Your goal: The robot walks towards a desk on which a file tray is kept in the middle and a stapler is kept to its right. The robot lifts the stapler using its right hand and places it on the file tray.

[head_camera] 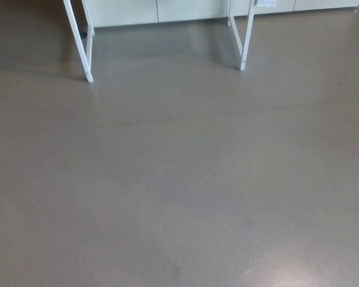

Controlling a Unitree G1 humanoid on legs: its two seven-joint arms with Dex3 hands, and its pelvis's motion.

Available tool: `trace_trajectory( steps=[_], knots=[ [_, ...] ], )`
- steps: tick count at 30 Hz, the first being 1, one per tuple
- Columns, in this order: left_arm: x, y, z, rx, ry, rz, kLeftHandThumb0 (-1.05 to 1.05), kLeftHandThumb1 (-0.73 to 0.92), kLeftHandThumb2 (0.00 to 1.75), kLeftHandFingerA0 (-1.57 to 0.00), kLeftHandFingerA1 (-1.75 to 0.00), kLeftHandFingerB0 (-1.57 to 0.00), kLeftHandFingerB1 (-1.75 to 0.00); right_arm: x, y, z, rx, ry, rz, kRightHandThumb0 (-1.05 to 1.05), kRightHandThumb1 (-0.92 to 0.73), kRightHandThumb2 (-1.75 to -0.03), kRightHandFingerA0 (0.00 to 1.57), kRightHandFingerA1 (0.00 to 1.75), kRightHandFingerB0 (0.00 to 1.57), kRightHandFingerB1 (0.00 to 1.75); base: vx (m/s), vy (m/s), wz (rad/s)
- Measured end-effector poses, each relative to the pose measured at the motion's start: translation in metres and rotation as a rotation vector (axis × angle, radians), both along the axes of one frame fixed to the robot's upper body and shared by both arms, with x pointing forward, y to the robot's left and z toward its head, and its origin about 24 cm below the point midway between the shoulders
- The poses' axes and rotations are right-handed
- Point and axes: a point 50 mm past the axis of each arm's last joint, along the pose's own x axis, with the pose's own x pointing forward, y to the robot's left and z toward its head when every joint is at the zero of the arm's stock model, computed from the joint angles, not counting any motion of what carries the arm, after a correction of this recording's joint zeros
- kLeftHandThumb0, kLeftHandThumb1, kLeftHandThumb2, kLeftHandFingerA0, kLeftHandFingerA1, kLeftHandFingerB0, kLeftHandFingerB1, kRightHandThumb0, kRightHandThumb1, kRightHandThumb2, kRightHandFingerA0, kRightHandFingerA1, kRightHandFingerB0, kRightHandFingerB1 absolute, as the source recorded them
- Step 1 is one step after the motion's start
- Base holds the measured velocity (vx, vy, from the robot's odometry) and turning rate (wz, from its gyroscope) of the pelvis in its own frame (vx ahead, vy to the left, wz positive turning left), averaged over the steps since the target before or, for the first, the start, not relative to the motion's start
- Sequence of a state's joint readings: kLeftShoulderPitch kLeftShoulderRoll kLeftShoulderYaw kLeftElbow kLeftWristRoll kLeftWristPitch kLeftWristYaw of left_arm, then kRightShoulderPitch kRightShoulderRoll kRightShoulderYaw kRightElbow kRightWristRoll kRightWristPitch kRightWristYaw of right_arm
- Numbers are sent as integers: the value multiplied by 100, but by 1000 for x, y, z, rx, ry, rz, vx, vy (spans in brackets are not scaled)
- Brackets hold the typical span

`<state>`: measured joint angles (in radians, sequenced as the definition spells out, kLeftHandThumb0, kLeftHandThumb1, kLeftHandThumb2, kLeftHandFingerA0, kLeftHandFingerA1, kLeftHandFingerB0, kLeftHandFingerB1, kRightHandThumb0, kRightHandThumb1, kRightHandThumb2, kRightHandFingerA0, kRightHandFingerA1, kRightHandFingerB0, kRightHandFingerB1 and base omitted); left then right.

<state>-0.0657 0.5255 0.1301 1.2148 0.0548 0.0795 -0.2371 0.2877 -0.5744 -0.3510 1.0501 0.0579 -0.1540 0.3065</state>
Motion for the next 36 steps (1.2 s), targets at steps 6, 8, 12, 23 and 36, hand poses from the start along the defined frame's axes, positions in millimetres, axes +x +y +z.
trace_trajectory(
  steps=[6,8,12,23,36],
  knots=[
    [-2,-1,-1,-1,11,-9,-76,32,127,-38,-93,-8,-77,-3,1,-2,1,25,16,-31,-45,-96,7,54,0,49,-16,39,-6],
    [-3,-1,-2,-1,14,-8,-64,45,129,-27,-82,0,-70,-3,1,-2,-1,23,15,-32,-46,-97,8,54,0,49,131,217,-15],
    [-2,-1,-1,2,17,-12,-64,43,127,-29,-83,0,-69,-2,2,-2,6,19,22,-54,-48,-71,9,48,7,36,108,433,-23],
    [-3,3,2,33,36,-32,-62,48,128,-54,-92,-1,-68,-3,3,-4,1,41,42,-53,-48,-72,21,53,9,37,200,24,7],
    [1,-2,-2,30,34,-29,-75,35,130,-46,-95,-11,-77,4,-1,0,-25,25,51,-54,-46,-72,33,60,10,38,242,-172,-1]
  ],
)
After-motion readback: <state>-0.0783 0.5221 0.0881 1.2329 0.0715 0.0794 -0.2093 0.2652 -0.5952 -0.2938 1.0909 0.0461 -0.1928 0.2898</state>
